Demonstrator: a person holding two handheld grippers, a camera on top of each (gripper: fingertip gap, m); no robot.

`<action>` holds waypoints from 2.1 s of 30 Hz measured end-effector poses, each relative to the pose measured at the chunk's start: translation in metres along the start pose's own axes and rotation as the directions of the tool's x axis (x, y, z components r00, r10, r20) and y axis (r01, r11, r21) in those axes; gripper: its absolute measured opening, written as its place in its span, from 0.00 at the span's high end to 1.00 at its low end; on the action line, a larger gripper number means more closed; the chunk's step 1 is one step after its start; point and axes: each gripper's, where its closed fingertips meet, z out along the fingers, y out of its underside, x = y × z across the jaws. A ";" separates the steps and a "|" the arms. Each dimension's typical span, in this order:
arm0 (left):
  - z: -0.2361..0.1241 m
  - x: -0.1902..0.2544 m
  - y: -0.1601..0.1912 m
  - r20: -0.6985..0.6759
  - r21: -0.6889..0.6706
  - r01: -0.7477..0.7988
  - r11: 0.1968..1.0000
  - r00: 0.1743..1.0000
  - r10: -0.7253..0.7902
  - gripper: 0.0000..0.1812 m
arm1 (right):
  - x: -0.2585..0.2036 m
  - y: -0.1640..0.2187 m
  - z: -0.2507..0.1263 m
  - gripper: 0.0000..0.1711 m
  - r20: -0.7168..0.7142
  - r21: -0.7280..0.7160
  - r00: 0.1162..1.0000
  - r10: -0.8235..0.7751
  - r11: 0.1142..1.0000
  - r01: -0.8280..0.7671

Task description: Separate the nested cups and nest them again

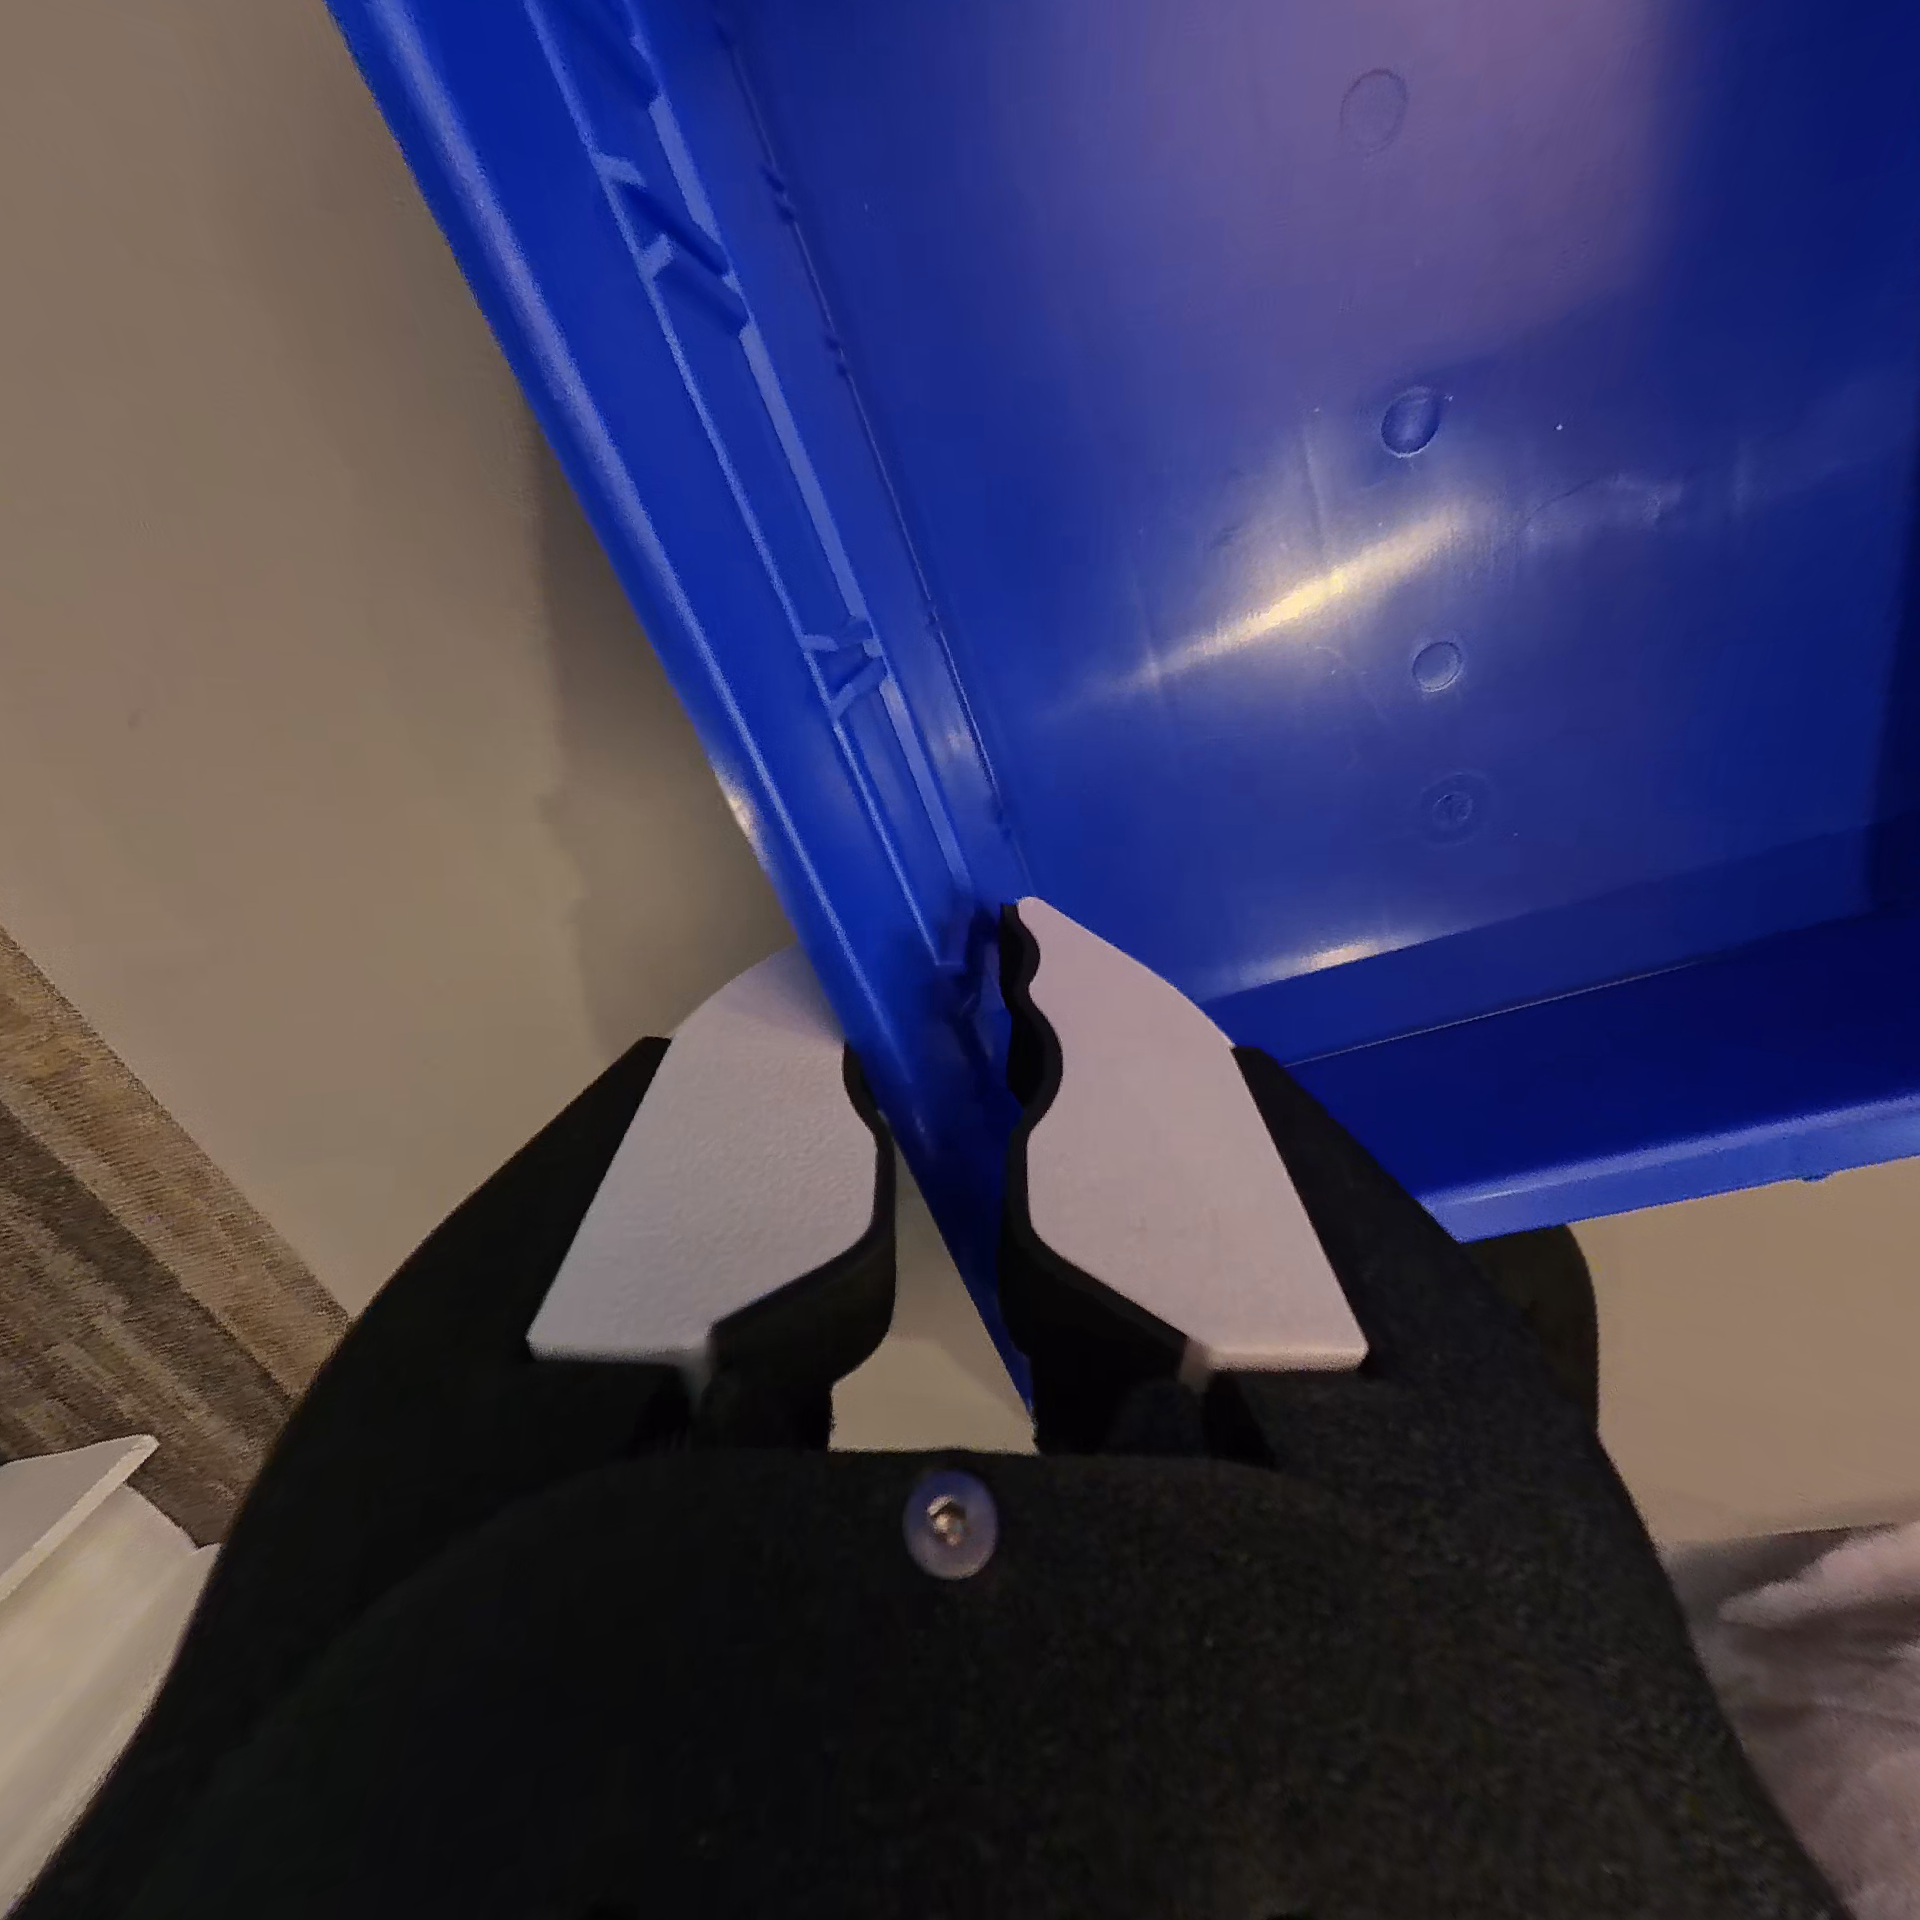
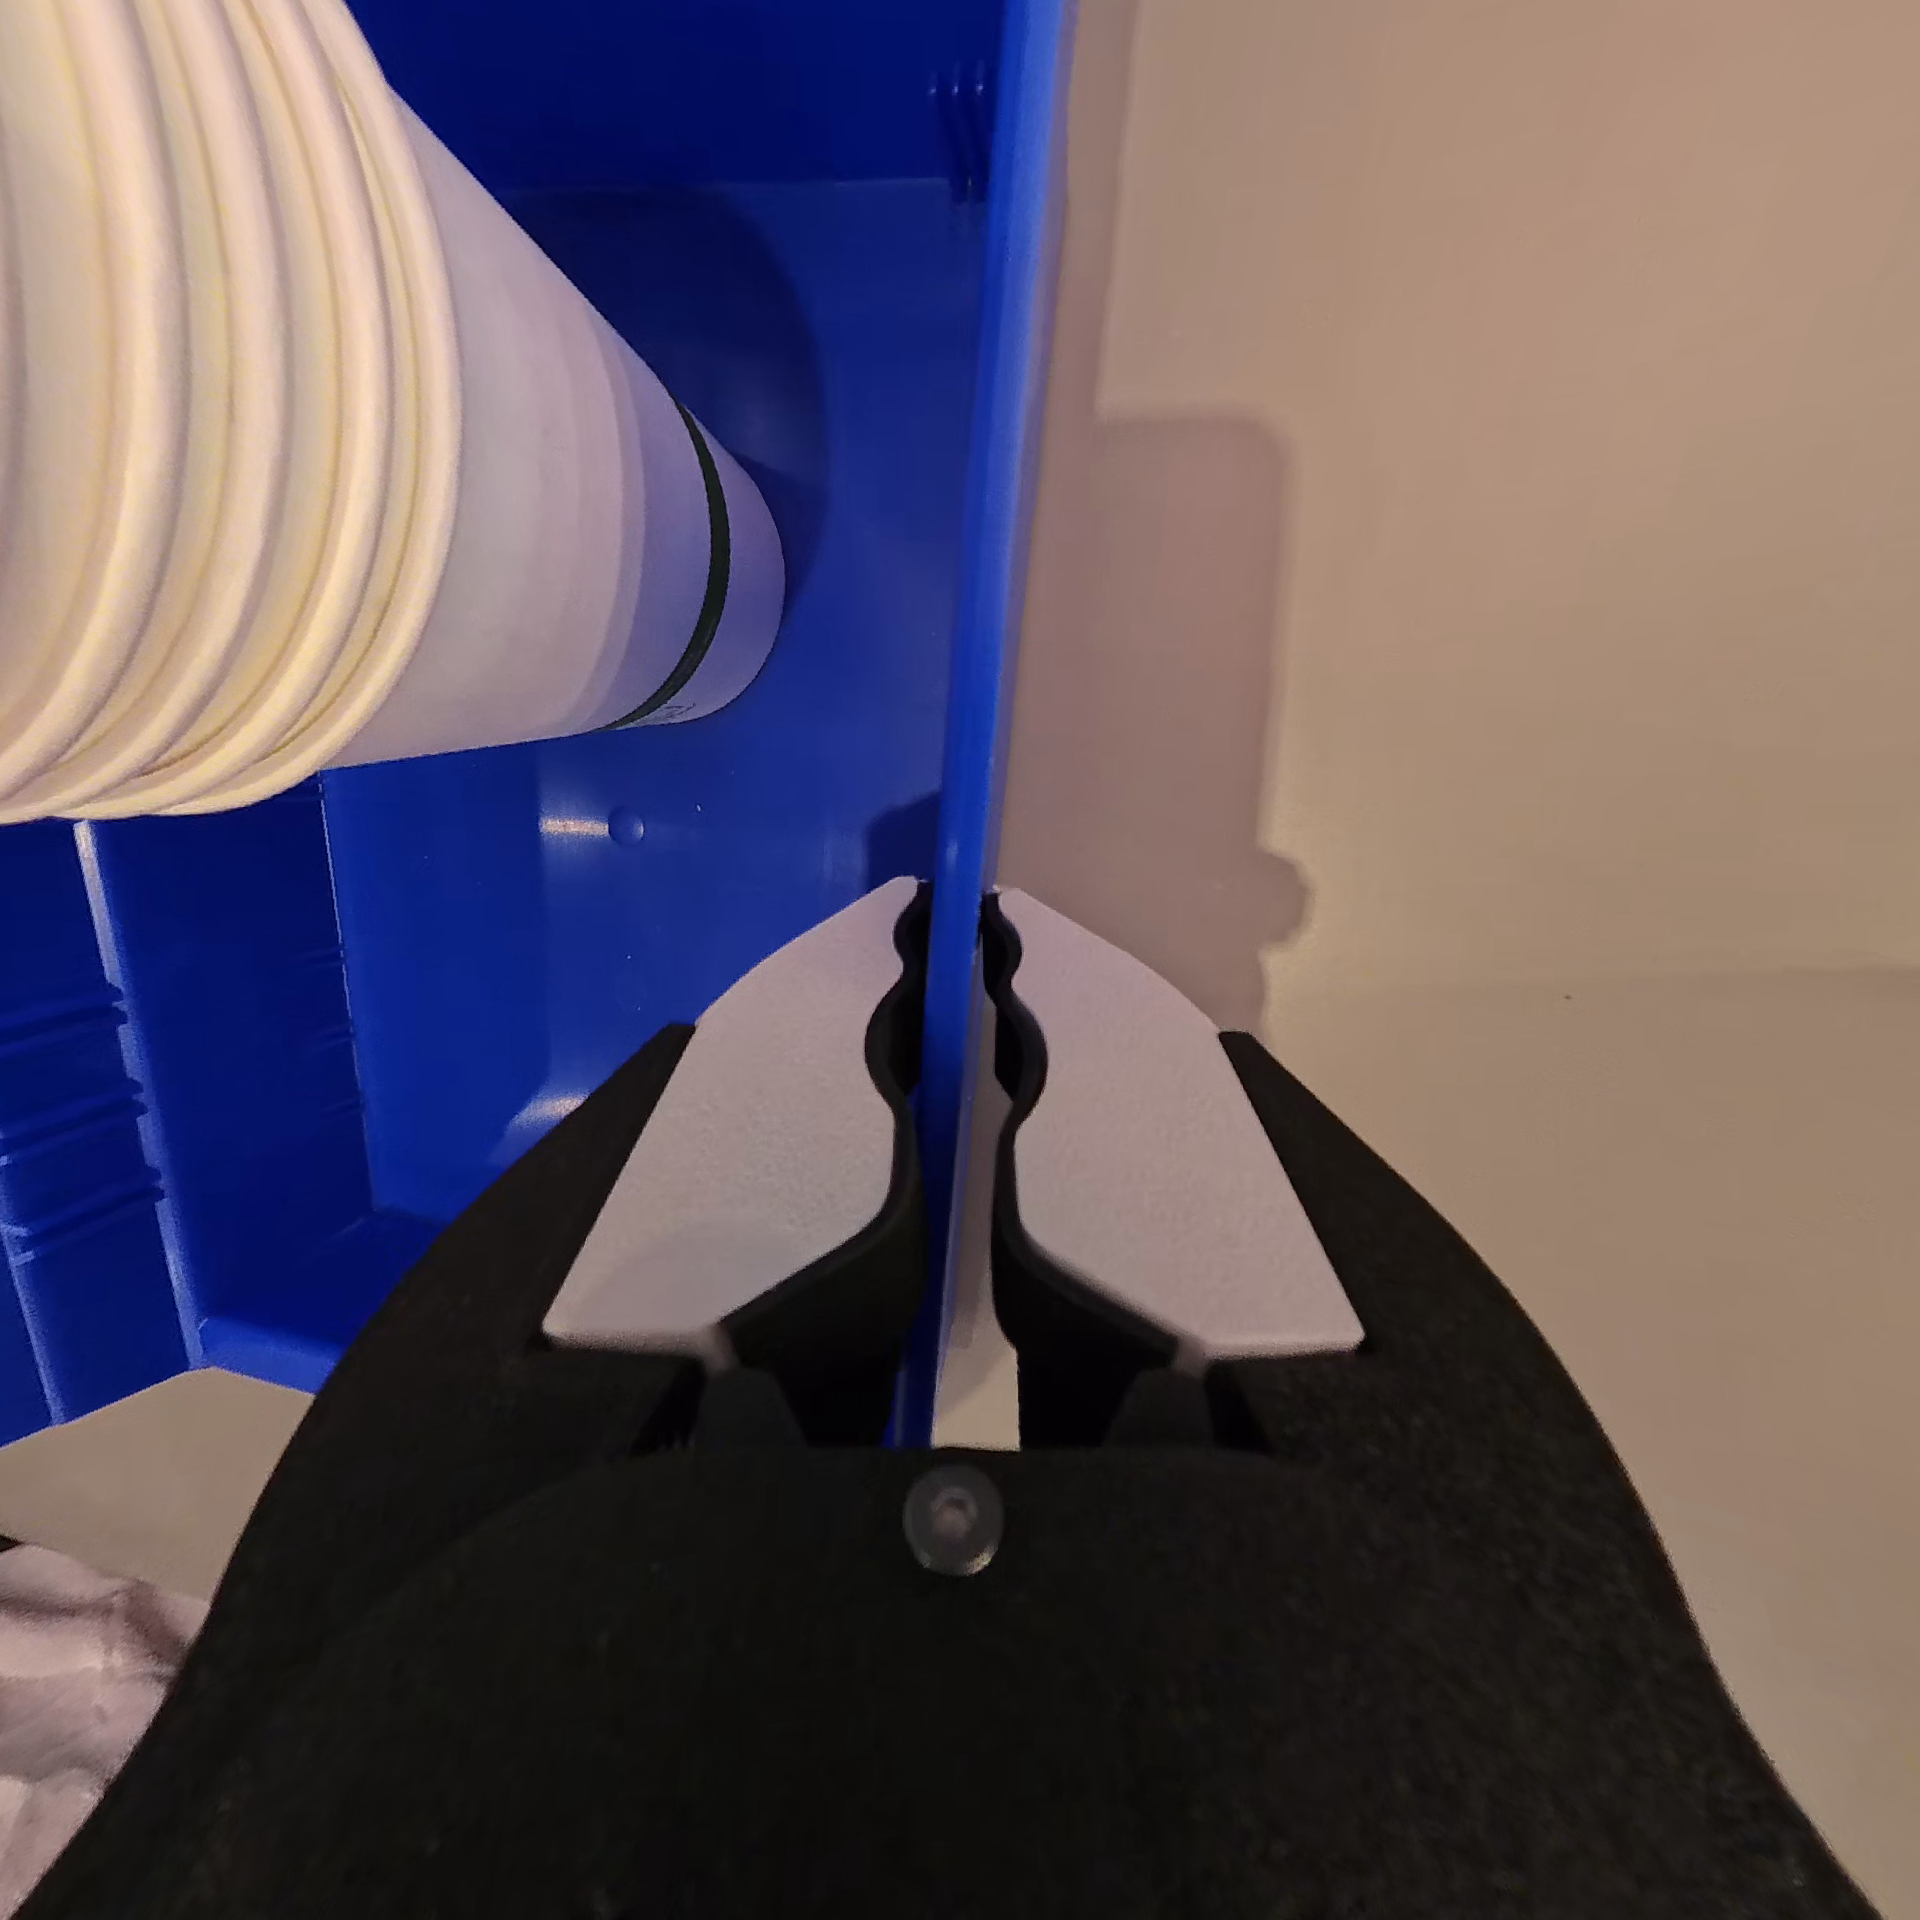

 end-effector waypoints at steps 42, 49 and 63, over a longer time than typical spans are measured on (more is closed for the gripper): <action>-0.004 0.131 -0.045 0.043 -0.007 -0.201 0.980 0.979 0.201 0.86 | -0.064 0.006 0.012 0.87 -0.011 -0.164 0.998 -0.066 0.984 0.063; -0.005 0.144 -0.046 0.124 -0.023 -0.217 0.976 0.968 0.218 0.83 | -0.094 0.005 0.024 0.90 0.011 -0.208 0.982 -0.191 0.960 0.189; -0.005 0.169 -0.047 0.211 -0.037 -0.290 0.956 0.933 0.292 0.76 | -0.098 -0.004 0.044 0.85 -0.089 -0.228 0.977 -0.194 0.959 0.169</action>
